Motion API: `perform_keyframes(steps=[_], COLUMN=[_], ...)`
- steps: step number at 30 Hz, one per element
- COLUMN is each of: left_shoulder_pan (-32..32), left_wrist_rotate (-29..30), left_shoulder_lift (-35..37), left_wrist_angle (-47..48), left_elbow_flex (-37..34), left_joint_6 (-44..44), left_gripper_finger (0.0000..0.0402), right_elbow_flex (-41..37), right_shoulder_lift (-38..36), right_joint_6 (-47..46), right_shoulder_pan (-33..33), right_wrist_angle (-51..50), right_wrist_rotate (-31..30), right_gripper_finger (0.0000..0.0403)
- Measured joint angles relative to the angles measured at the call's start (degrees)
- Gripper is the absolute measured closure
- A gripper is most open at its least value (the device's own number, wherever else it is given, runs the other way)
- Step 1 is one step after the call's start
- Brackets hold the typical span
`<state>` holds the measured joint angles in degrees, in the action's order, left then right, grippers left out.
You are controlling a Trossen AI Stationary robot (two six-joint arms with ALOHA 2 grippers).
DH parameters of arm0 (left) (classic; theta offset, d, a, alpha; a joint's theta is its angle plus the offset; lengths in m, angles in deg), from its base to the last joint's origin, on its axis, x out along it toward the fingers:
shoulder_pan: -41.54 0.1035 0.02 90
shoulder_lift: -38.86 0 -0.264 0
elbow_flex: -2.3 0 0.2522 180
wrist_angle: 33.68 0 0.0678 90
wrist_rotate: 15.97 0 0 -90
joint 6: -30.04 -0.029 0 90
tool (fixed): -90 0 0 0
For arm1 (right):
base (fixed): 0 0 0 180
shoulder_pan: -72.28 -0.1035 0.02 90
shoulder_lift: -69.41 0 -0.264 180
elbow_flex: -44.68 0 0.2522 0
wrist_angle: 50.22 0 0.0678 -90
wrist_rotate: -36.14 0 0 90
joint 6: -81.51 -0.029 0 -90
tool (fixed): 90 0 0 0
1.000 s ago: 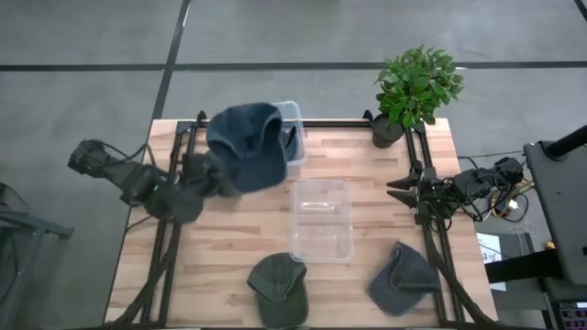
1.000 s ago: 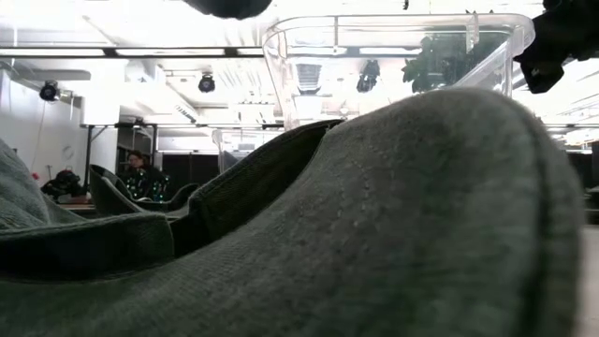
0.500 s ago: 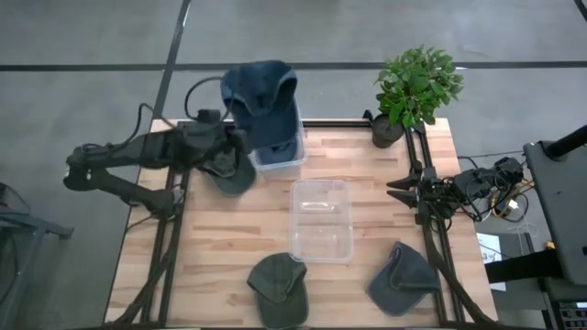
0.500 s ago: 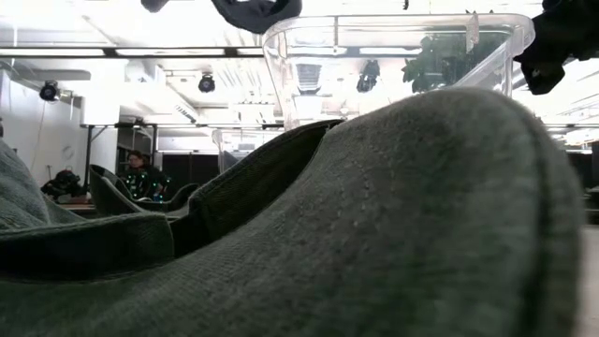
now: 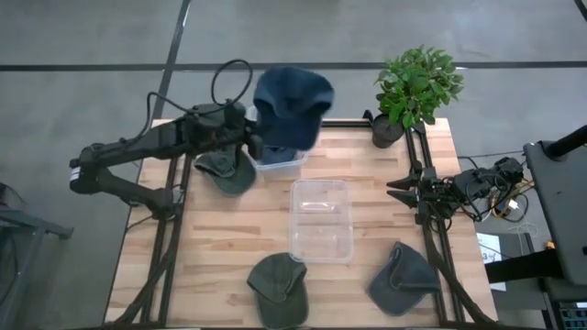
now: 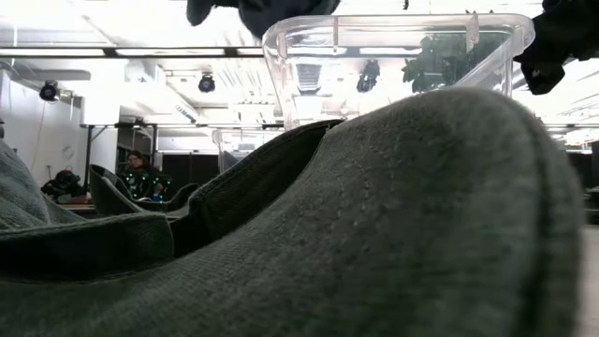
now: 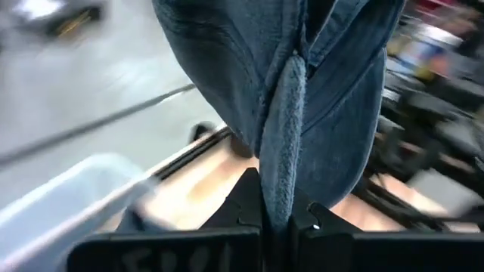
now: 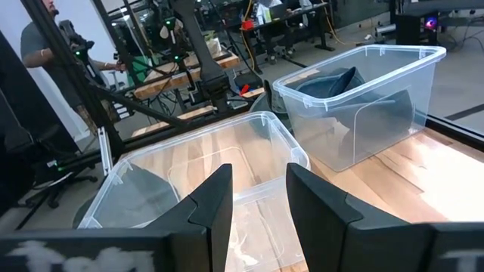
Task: Pick & Place hat
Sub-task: Put the left blue cap into the top transparent bin
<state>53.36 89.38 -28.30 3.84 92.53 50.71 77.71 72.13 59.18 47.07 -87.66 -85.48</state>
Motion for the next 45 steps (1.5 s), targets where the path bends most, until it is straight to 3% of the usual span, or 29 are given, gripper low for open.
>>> perform_keyframes(steps=[4,9,18,22,25,37,40,45], left_shoulder_pan=[-0.42,-0.46,-0.37,-0.25,-0.31,-0.26,-0.28,-0.25], left_wrist_rotate=[-7.1,-13.89,-30.71,-42.5,-46.48,-45.31,-35.97,-12.83], left_shoulder_lift=[-0.45,-0.91,-0.91,-0.95,-0.92,-0.82,-0.78,-0.78], left_wrist_angle=[-7.33,-14.17,-24.57,-33.09,-39.38,-43.23,-43.01,-38.03], left_elbow_flex=[0.0,-0.7,-4.28,-6.92,-8.61,-11.06,-11.06,-11.06], left_joint_6=[-11.93,-18.84,-19.87,-17.29,-14.65,-10.47,-5.53,8.53], left_gripper_finger=[0.0398,0.0398,0.0398,0.0398,0.0398,0.0398,0.0398,0.0398], right_elbow_flex=[0.0,0.0,0.0,0.0,0.0,0.0,0.0,0.0], right_shoulder_lift=[0.0,0.0,0.0,0.0,0.0,0.0,0.0,0.0], right_joint_6=[0.0,0.22,0.22,0.22,0.23,0.24,0.24,0.23], right_shoulder_pan=[0.0,0.0,0.0,0.0,0.0,0.0,0.0,0.0], right_wrist_angle=[-0.02,-0.04,-0.04,-0.04,-0.04,-0.04,-0.04,-0.03], right_wrist_rotate=[0.0,0.0,0.0,0.0,0.0,0.0,0.0,0.0], right_gripper_finger=[0.0284,0.0284,0.0284,0.0284,0.0284,0.0284,0.0284,0.0284])
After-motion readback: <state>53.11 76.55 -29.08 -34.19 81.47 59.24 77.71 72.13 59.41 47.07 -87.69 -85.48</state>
